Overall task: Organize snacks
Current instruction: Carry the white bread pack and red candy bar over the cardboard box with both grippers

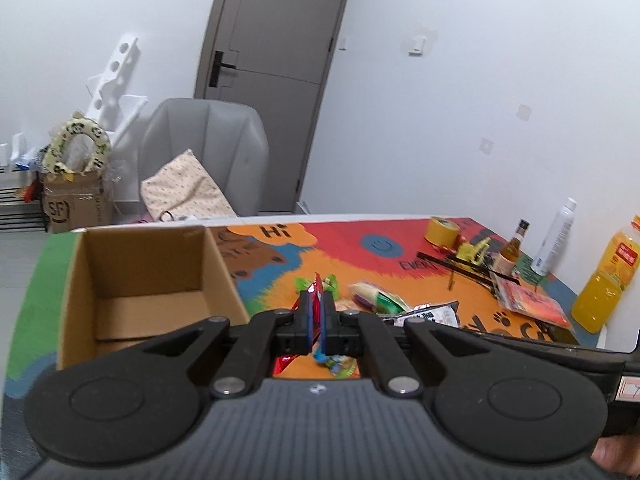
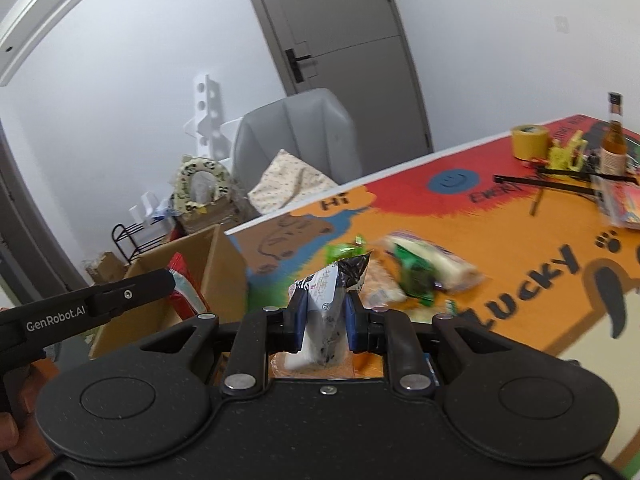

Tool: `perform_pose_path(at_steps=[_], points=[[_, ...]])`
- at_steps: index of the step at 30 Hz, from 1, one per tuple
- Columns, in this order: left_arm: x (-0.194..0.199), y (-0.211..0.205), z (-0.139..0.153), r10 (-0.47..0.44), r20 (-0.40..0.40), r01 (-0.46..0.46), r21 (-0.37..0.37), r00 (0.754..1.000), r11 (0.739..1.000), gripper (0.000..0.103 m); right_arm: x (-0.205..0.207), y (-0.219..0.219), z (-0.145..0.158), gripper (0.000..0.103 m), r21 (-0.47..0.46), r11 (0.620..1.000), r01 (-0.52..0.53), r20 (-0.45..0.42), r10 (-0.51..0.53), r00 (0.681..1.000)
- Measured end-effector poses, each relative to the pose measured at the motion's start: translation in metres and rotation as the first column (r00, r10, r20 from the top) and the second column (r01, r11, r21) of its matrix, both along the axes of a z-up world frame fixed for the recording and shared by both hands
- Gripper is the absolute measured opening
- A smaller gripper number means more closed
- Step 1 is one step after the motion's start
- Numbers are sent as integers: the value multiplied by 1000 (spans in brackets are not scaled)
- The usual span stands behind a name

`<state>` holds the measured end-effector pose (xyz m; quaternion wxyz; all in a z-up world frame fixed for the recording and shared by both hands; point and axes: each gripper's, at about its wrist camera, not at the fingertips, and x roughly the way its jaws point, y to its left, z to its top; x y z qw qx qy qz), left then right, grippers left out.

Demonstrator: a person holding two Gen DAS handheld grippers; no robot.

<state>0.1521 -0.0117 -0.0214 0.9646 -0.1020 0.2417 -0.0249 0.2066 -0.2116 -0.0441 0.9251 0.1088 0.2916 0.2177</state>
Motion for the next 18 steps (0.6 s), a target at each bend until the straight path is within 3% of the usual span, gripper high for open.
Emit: perform_pose_path(at_steps=[10, 18], points=[[-5, 38, 7, 85, 7, -85, -3, 996, 996, 2, 8, 40, 14, 18, 34, 997, -73, 14, 73, 997], [-1, 66, -5, 136, -21, -137, -28, 990, 990, 2, 14, 72, 21, 18, 37, 992, -122, 18, 122, 992]])
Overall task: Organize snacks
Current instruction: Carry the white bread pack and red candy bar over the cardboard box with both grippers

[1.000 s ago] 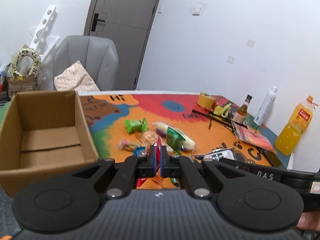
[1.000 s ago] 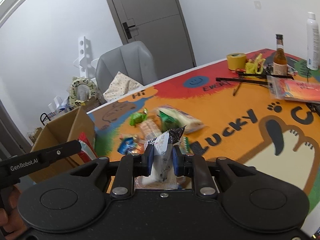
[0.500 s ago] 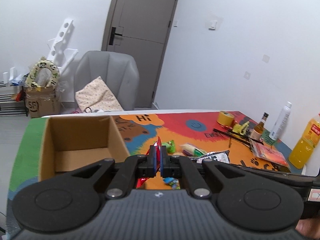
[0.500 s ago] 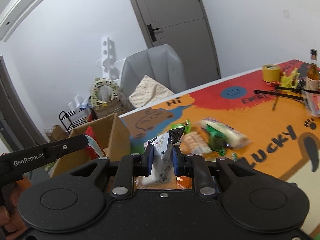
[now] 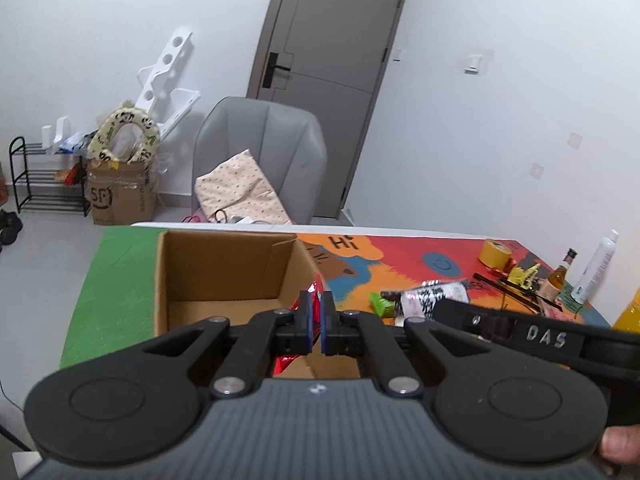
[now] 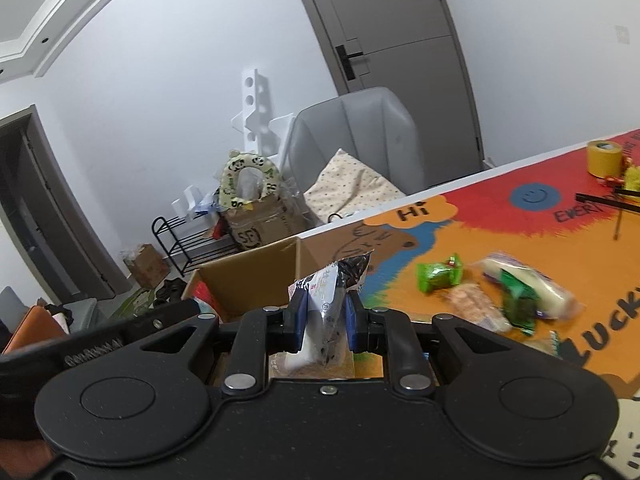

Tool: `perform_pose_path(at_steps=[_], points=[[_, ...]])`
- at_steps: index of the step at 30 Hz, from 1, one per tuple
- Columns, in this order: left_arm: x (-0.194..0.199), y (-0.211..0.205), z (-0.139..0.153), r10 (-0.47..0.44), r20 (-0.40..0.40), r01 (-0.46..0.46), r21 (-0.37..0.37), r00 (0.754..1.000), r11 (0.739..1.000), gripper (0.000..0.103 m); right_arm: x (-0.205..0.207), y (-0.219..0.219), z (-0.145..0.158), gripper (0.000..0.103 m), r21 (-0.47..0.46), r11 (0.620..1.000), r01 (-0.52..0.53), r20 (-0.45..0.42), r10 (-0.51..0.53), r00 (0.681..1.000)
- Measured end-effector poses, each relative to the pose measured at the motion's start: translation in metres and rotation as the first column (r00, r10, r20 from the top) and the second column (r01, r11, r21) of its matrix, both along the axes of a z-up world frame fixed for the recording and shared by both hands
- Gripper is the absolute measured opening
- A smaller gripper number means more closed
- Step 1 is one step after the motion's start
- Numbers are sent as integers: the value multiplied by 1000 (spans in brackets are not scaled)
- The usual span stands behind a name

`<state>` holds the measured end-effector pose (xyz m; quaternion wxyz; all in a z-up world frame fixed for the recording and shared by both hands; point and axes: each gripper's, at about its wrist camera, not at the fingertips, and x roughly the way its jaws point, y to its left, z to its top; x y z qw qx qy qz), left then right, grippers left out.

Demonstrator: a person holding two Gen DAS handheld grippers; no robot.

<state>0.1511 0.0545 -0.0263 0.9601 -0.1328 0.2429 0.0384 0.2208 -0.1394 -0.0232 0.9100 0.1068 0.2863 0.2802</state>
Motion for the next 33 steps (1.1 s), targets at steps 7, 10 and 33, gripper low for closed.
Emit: perform_pose_path(at_steps=[7, 10, 33], points=[[4, 24, -18, 28, -40, -30, -30, 999, 999, 2, 5, 29, -2, 18, -15, 999, -42, -5, 42, 999], [5, 33, -27, 23, -59, -25, -39, 998, 999, 2, 8, 42, -5, 18, -25, 998, -55, -10, 55, 998], [6, 70, -46, 71, -134, -70, 8, 989, 998, 3, 5, 89, -23, 30, -76, 989, -127, -43, 124, 991]])
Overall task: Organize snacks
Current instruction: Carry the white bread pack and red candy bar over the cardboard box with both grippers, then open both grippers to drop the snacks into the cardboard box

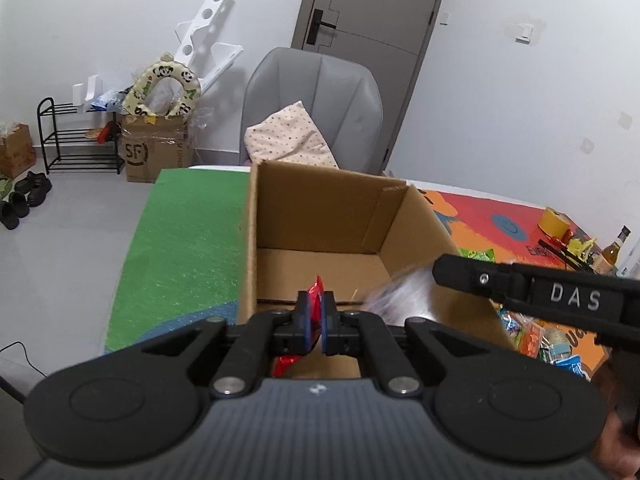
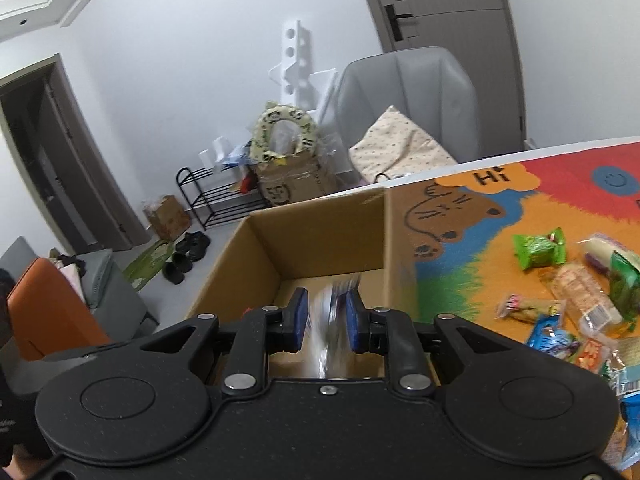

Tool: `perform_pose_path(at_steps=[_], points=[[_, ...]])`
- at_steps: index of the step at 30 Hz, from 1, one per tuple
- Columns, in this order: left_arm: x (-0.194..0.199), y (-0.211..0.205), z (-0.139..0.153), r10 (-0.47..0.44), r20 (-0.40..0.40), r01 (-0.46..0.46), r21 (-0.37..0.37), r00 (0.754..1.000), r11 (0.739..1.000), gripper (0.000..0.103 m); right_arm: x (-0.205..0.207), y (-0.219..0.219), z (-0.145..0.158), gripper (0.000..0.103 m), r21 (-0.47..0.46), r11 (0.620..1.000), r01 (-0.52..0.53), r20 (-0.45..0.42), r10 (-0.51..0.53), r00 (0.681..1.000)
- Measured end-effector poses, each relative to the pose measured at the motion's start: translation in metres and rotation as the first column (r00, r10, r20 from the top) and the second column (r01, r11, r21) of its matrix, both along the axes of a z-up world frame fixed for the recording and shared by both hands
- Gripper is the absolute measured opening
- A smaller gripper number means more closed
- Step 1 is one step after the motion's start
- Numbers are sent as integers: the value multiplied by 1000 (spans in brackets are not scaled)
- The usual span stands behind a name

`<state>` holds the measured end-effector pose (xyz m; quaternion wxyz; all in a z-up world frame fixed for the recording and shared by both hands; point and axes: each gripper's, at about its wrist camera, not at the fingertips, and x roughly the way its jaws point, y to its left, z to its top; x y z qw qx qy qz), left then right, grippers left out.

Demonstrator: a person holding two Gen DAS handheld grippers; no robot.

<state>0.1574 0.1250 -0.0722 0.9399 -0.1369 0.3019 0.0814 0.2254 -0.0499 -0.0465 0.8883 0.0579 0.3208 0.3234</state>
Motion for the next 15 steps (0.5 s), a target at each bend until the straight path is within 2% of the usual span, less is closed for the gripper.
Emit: perform_pose_path(at_steps=[3, 5, 7, 10, 12, 14, 15], points=[[-1, 2, 4, 28, 0, -28, 34, 1000, 999, 6, -1, -7, 4, 43, 10, 1000, 20, 8, -20, 1000], [0, 7, 4, 33, -11, -33, 28, 999, 999, 6, -1, -15, 7, 46, 27, 999, 35, 3, -35, 999], [0, 8, 5, 39, -14, -38, 31, 999, 999, 6, -3, -27, 10, 54, 46, 998, 51, 2, -51, 999], [0, 7, 8, 70, -21, -68, 50, 997, 996, 7, -6, -44, 13, 58, 61, 996, 71, 5, -71, 997], [-2, 7, 12, 75, -22, -74, 38, 997, 997, 8, -7, -55, 14, 61, 70, 994, 78, -1, -78, 997], [-5, 4, 17, 78, -18, -77, 31, 997, 997, 12, -9, -62, 13, 63, 75, 994, 84, -4, -84, 996], [-7, 2, 20, 74, -14, -74, 31, 997, 997, 18, -10, -68, 13, 65, 79, 993, 89, -5, -89, 996]])
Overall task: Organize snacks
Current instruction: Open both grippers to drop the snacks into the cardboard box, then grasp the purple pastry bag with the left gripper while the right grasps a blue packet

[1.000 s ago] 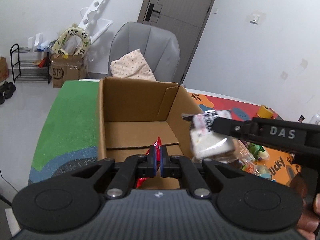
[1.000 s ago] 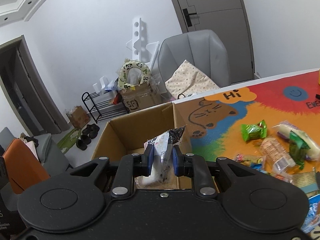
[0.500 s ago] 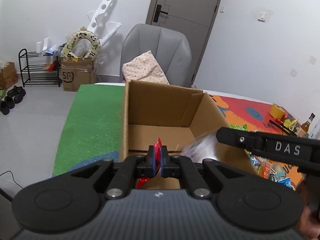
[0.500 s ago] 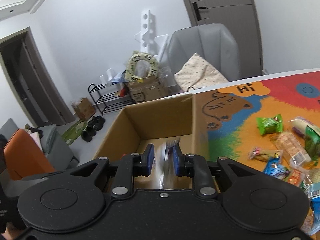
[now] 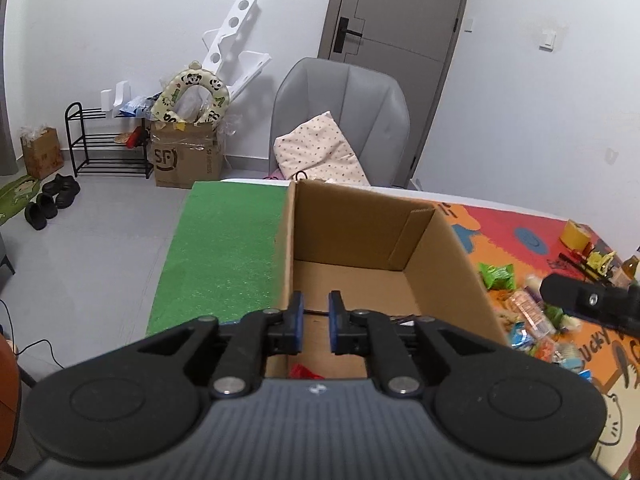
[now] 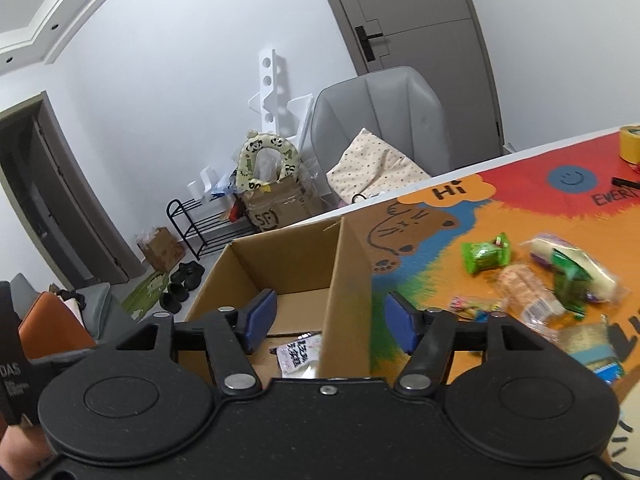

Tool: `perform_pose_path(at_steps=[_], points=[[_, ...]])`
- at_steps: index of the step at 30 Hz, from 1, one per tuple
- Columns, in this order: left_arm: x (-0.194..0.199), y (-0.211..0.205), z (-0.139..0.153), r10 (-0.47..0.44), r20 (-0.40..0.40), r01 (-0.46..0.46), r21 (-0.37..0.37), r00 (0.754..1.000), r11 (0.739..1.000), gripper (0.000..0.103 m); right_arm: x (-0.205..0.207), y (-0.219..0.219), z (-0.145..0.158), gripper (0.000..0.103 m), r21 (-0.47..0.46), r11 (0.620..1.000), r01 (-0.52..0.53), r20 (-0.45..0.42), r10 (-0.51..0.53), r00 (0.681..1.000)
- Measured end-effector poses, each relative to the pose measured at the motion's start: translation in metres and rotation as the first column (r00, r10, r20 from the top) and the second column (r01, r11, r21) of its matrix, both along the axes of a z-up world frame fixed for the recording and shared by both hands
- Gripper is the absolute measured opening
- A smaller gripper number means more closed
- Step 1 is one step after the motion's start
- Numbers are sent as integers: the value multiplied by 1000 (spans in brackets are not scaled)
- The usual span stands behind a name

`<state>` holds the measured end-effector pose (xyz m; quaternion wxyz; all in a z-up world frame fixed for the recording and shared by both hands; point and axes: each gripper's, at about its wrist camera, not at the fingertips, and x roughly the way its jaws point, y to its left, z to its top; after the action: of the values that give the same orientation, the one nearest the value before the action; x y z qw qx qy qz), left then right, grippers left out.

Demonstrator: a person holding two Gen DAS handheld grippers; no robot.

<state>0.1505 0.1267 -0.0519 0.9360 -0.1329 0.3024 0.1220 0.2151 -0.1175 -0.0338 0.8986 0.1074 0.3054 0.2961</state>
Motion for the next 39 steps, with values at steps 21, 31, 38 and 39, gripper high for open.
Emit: perform_pose_path(at_steps=[21, 31, 38, 39], points=[[-20, -87, 24, -134, 70, 131, 38, 989, 991, 94, -20, -102, -5, 84, 32, 989, 146, -24, -145, 989], [-19, -131, 20, -197, 82, 197, 13, 977, 980, 95, -28, -144, -13, 87, 13, 974, 227, -32, -226, 974], [-17, -157, 12, -238, 70, 238, -2, 969, 971, 95, -34, -164, -20, 87, -8, 967, 253, -38, -253, 967], [-16, -161, 10, -242, 66, 243, -6, 968, 970, 95, -35, -166, -22, 87, -10, 967, 255, -41, -255, 966]])
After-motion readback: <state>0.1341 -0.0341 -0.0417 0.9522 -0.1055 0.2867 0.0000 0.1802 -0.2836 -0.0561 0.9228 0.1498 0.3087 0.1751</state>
